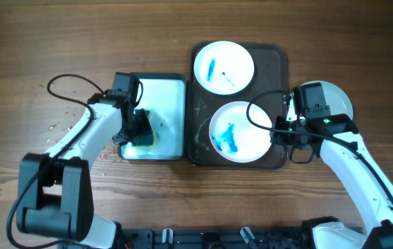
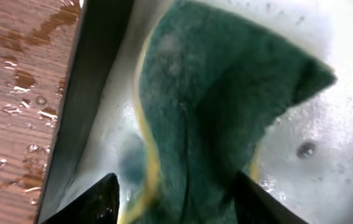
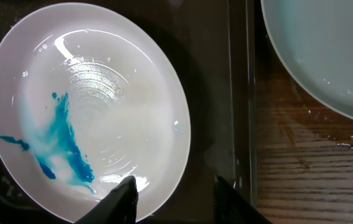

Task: Clean dirty plates on tray and stack at the side
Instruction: 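Grasp the sponge with the left gripper and lift it from the white tray, then scrub the front plate with the sponge while the right gripper holds it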

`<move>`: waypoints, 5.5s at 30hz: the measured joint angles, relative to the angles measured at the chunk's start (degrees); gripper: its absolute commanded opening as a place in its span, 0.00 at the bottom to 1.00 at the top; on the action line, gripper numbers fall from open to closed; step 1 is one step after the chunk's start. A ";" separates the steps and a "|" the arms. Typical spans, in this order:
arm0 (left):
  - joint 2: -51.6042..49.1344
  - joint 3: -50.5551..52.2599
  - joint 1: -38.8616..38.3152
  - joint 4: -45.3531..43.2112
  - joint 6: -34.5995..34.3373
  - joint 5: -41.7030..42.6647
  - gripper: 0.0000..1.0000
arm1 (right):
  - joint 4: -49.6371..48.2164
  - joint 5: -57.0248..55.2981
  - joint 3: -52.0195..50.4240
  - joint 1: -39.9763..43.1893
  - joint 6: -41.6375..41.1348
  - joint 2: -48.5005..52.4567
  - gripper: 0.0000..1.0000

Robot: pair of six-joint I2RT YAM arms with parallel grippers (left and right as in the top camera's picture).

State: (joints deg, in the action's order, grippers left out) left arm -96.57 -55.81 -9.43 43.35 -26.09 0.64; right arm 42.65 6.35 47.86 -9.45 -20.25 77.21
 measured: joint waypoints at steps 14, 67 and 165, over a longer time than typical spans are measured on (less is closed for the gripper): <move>-1.22 -3.30 0.00 1.55 3.76 0.96 0.64 | 0.15 0.00 0.00 0.00 0.00 0.00 0.40; -20.59 -19.02 -28.17 -22.60 -1.14 12.72 0.04 | -10.34 5.60 1.36 0.22 2.16 18.86 0.04; -13.94 -17.64 -30.67 -6.03 14.71 4.76 0.47 | -9.25 8.85 1.42 -0.63 1.46 19.12 0.04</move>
State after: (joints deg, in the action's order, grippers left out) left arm -110.52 -73.45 -40.10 37.32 -11.38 5.41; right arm 33.41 15.20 49.28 -10.09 -18.79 96.33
